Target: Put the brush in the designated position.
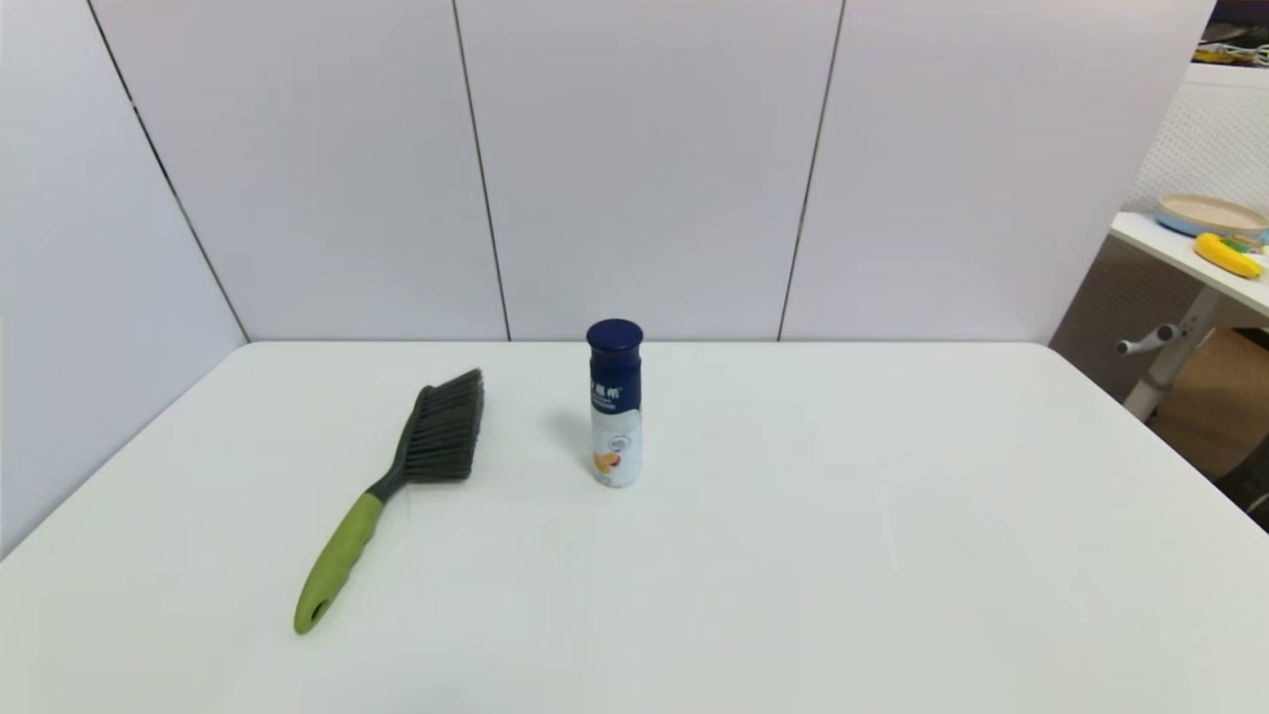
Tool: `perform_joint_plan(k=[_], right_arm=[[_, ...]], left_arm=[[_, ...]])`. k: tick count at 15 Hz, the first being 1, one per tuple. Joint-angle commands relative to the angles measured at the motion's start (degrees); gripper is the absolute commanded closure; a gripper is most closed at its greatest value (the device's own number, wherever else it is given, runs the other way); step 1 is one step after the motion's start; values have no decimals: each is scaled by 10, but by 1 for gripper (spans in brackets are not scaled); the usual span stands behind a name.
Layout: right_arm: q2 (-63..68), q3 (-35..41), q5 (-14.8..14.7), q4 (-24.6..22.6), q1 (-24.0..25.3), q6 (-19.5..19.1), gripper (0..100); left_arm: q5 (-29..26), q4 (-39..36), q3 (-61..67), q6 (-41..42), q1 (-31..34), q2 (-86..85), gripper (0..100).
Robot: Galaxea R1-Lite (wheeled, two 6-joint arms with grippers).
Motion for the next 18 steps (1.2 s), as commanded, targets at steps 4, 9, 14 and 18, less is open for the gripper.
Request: perform_joint_plan(k=[4,9,14,18], right_arm=[[1,1,0,0,0,0,0],[1,1,0,0,0,0,0],[1,1,0,0,0,0,0],[1,1,0,0,0,0,0]], left_arm=[[0,0,0,0,0,1,0],[3,0,0,-5,0,1,0],[14,0,0,-9,0,50,0],[6,43,-171,30,-28,248,0]])
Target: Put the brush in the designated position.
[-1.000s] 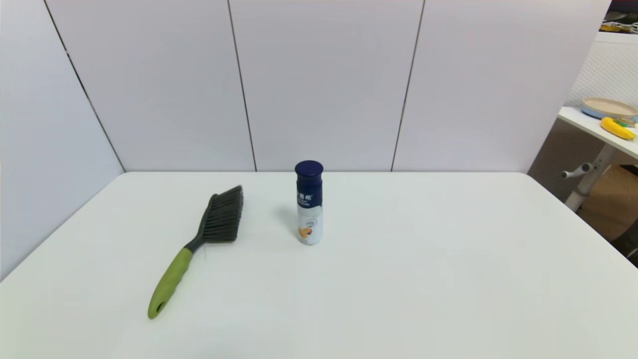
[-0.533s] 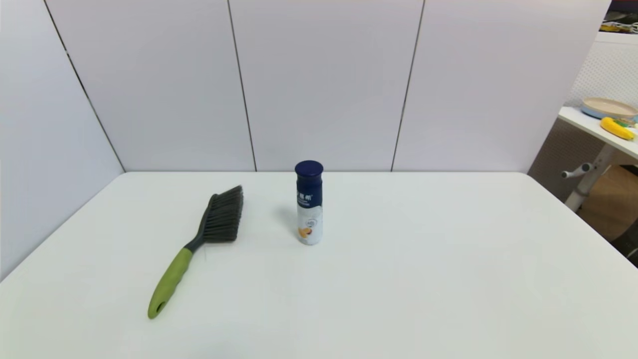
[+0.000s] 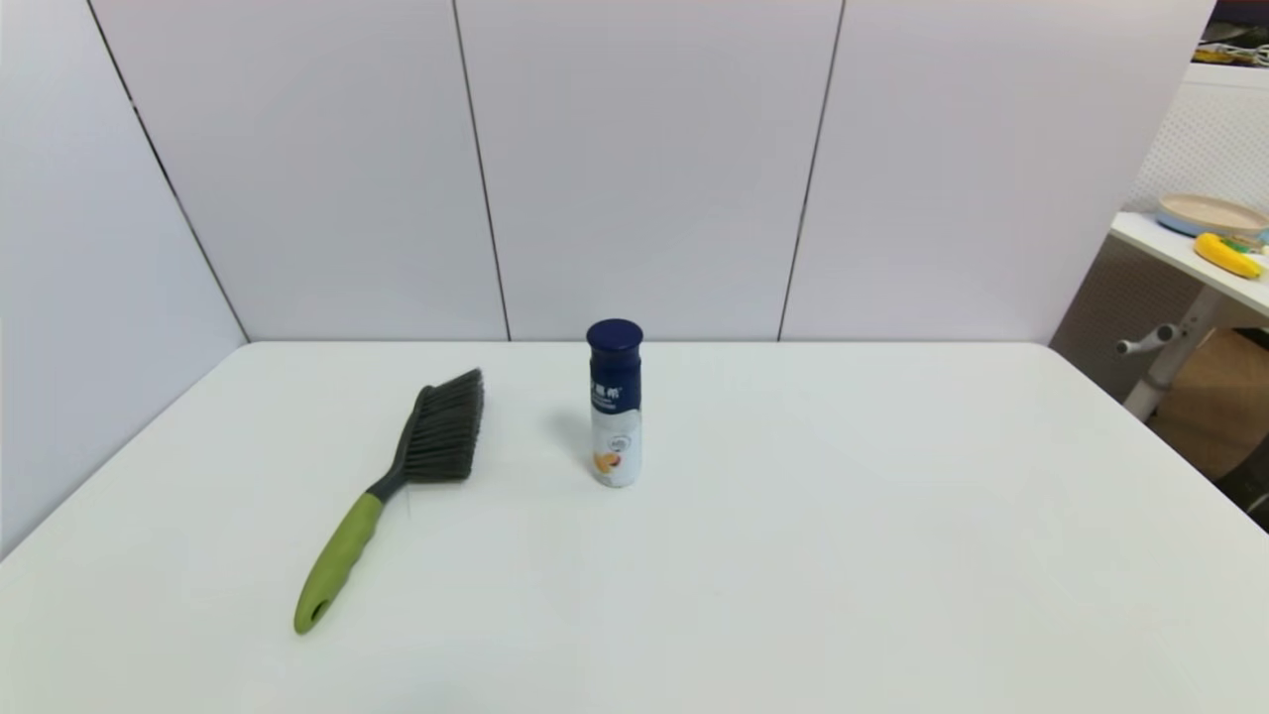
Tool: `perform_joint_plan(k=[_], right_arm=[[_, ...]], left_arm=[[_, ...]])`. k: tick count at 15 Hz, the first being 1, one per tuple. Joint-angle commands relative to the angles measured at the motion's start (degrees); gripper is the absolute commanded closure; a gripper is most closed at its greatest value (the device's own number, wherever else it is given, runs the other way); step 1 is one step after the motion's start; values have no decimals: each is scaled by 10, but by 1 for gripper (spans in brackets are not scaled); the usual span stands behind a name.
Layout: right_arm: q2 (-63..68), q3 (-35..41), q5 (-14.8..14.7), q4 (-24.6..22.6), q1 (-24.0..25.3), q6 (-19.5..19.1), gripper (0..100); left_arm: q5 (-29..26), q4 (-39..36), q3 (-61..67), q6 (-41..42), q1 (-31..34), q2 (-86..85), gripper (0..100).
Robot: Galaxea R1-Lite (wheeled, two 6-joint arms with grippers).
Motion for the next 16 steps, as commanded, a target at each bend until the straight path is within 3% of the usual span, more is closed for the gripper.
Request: perform_joint_plan(k=[1,5,8,10,16], right_arm=[[1,1,0,0,0,0,0],[1,1,0,0,0,0,0],[1,1,0,0,0,0,0],[1,1,0,0,0,0,0],[1,1,0,0,0,0,0]], left_arm=[[-9,103,-239,31,-41,230,0],[-59,352,-523,31,-91,381,0],[-54,441,-660,28,-157,483,0],[-56,479,-724,36,-162,557,0],[-58,482,-764,69,-163,758,0]])
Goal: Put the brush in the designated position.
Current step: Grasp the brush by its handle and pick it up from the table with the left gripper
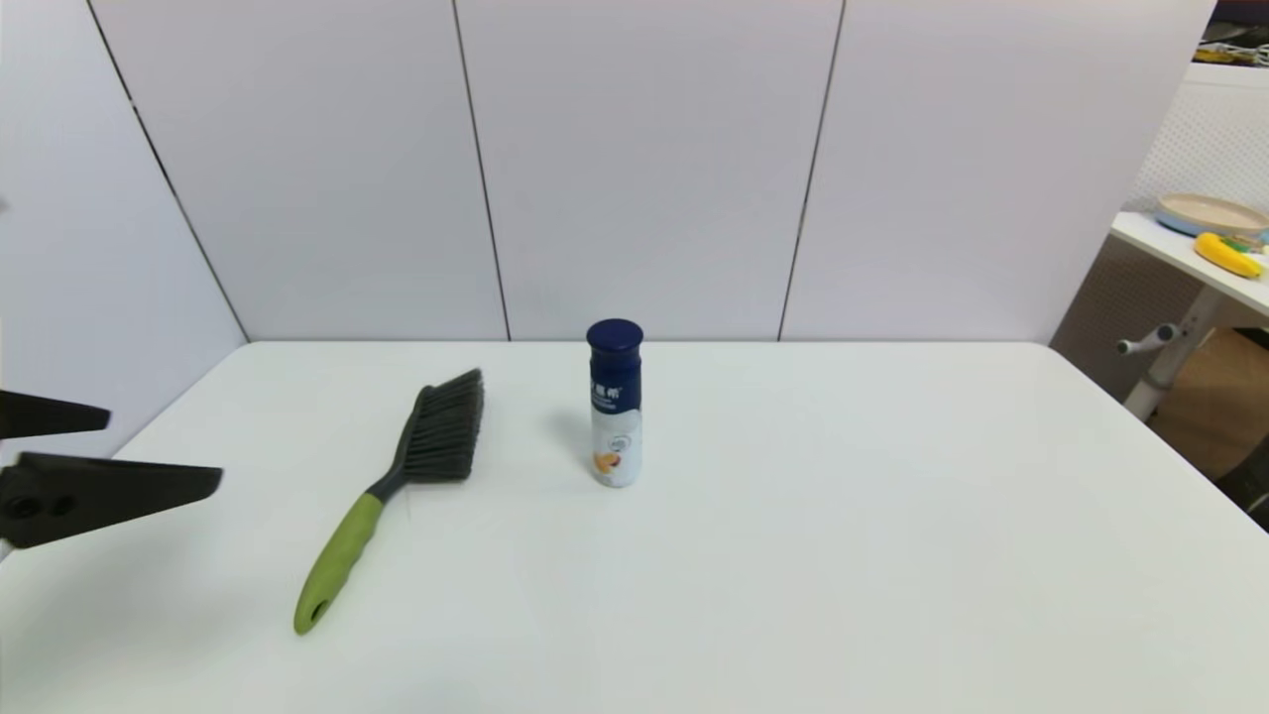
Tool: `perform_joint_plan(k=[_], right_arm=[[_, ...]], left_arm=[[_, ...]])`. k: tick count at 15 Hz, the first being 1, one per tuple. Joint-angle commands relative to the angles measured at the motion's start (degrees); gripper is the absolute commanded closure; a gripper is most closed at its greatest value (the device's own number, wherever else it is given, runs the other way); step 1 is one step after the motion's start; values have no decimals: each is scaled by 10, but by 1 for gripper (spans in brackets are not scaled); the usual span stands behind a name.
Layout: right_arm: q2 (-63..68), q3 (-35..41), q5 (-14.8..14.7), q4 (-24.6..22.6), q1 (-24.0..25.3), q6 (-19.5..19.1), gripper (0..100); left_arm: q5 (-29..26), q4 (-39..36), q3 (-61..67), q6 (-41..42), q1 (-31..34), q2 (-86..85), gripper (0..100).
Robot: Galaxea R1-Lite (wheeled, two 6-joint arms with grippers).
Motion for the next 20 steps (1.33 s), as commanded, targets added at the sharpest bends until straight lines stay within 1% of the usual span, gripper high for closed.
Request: perform_joint_plan(k=[1,5,6,8,9,11,14,20], right_arm=[[1,1,0,0,0,0,0],[1,1,0,0,0,0,0],[1,1,0,0,0,0,0],[1,1,0,0,0,0,0],[1,1,0,0,0,0,0],[1,1,0,0,0,0,0],[1,1,0,0,0,0,0],[1,1,0,0,0,0,0]], left_arm=[[-1,9,-29,11,-3,188,0],[5,6,-28,11,14,278,0],[14,6,-28,12,20,291,0],[61,3,-27,8,30,316,0],[69,-4,-27,8,38,325,0],[67,-31,-18,6,52,341,0],[64,-70,-7,-20,61,365,0],[43,-77,9,-21,83,400,0]])
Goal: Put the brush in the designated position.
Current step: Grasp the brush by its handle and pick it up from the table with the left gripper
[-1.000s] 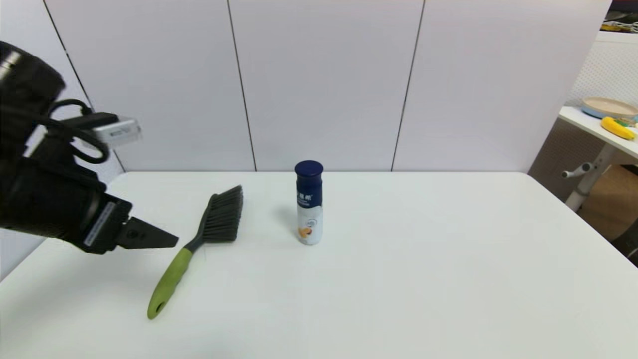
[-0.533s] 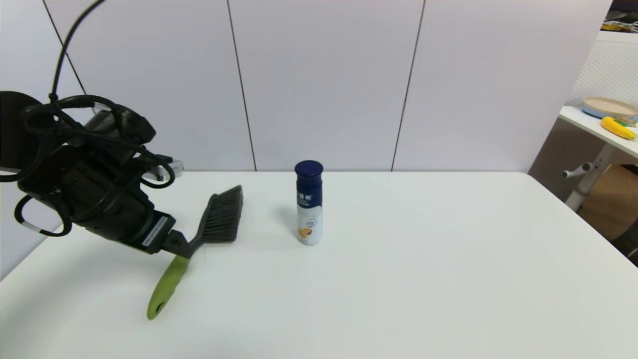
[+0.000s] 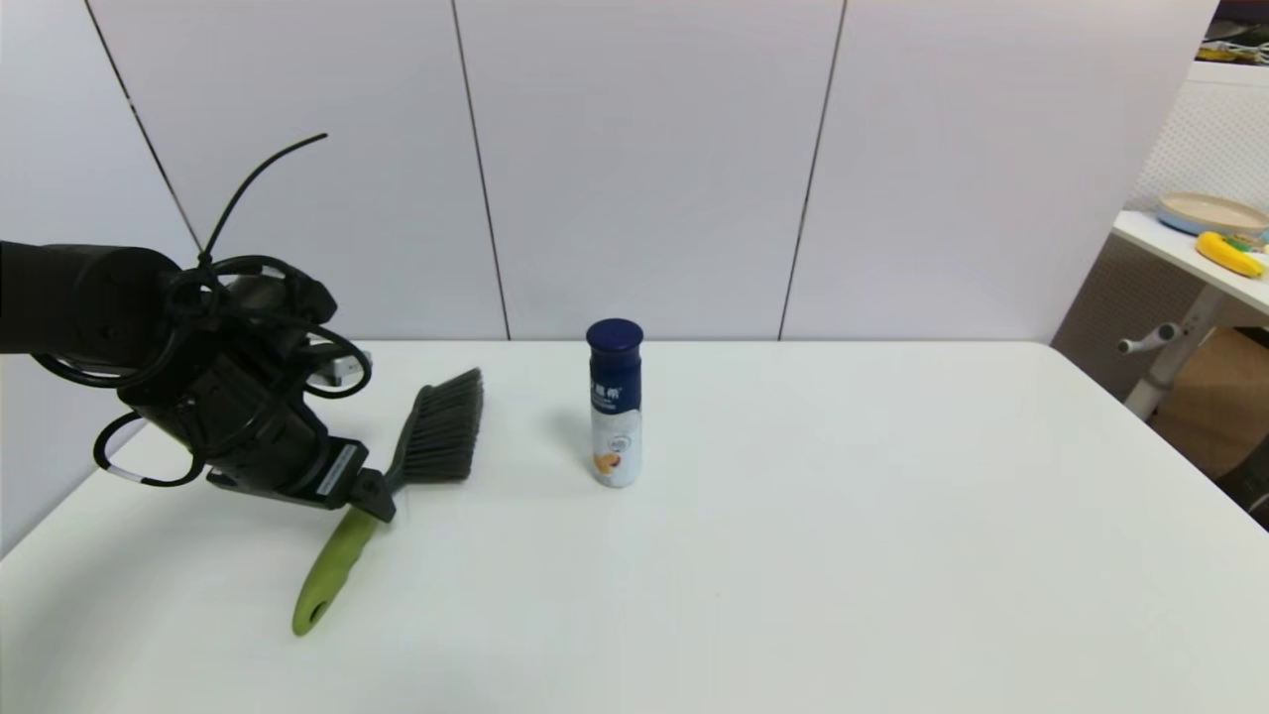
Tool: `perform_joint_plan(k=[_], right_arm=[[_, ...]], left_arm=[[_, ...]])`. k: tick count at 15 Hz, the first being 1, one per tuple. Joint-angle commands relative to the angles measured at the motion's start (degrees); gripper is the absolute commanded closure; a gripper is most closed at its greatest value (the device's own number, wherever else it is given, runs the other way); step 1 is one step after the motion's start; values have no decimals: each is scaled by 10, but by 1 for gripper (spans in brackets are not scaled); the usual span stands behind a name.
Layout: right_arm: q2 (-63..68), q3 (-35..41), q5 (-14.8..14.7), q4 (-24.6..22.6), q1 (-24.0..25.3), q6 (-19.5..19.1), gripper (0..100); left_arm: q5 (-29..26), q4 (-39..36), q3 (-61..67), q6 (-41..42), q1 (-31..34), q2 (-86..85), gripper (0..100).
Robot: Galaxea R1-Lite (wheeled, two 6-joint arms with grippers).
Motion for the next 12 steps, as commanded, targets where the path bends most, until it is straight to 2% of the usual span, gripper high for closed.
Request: perform_joint_plan(k=[1,12], right_arm=[[1,1,0,0,0,0,0],[1,1,0,0,0,0,0]], left_arm=[[-4,2,6,1,9,20,0],[-5,-33,10,5,8,39,0]])
